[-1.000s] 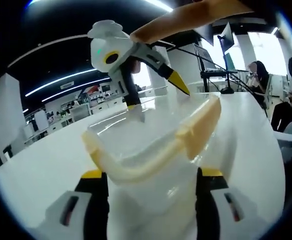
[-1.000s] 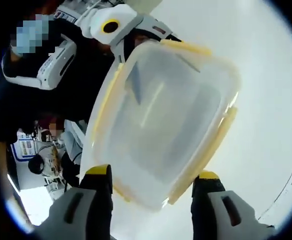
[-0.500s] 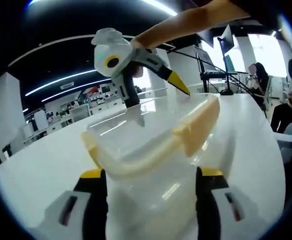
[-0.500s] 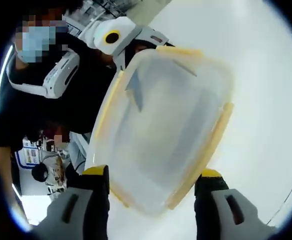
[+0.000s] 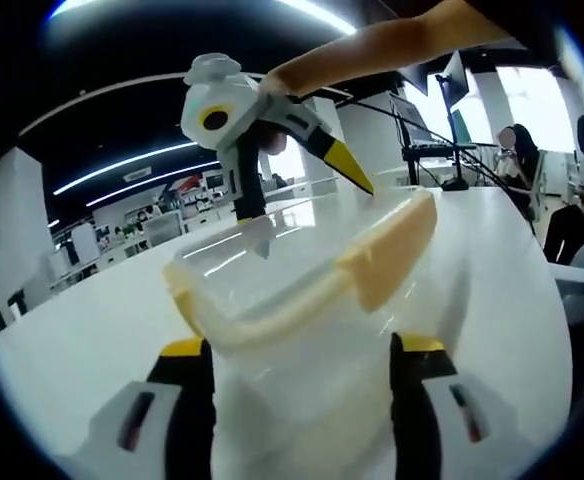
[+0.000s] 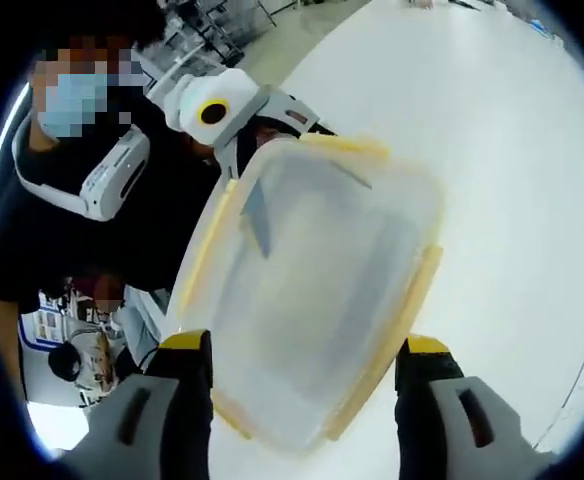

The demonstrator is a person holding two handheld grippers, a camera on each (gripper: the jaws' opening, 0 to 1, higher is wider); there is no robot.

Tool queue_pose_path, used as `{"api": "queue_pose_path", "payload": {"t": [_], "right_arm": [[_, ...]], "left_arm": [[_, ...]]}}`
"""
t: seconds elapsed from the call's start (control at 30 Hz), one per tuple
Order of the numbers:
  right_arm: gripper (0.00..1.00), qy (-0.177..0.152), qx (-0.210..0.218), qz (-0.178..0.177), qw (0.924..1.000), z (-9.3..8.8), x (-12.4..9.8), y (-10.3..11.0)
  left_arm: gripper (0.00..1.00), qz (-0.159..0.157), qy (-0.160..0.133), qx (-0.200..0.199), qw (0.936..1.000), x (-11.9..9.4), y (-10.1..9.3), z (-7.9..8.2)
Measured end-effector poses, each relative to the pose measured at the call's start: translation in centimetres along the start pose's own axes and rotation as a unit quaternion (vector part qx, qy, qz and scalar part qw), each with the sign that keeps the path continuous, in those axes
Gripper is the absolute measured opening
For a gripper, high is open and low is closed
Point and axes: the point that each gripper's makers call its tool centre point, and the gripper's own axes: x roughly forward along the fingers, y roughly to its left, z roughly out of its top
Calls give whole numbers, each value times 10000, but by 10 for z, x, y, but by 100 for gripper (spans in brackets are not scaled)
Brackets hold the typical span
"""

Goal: Snap each plastic latch of the storage box into its locked position after aligning the lid with the box until every specified latch is closed and the lid sits flush.

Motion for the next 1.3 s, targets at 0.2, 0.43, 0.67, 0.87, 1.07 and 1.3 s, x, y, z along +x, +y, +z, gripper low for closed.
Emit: {"api": "queue_pose_path", "payload": {"t": [0.2, 0.43, 0.67, 0.87, 1.07, 1.3], "right_arm": [[72, -80, 52, -109, 9999, 14, -1, -7], [69, 51, 97, -57, 9999, 16, 1, -8], [65, -170, -62, 6, 9998, 18, -3, -7], [66, -261, -31, 56, 9996, 17, -6, -12], [71, -359, 61, 4, 9993, 16, -7, -12], [71, -588, 69, -182, 9981, 13, -5, -4]], "left_arm": [[69, 42, 6, 62, 10000, -1, -5, 2], [69, 63, 59, 55, 9999, -2, -6, 2], [68, 12, 67, -1, 10000, -1, -4, 1], [69, -24, 66, -50, 10000, 0, -3, 0], [70, -12, 49, -76, 10000, 0, -4, 0], [69, 48, 38, -69, 10000, -1, -5, 0]]}}
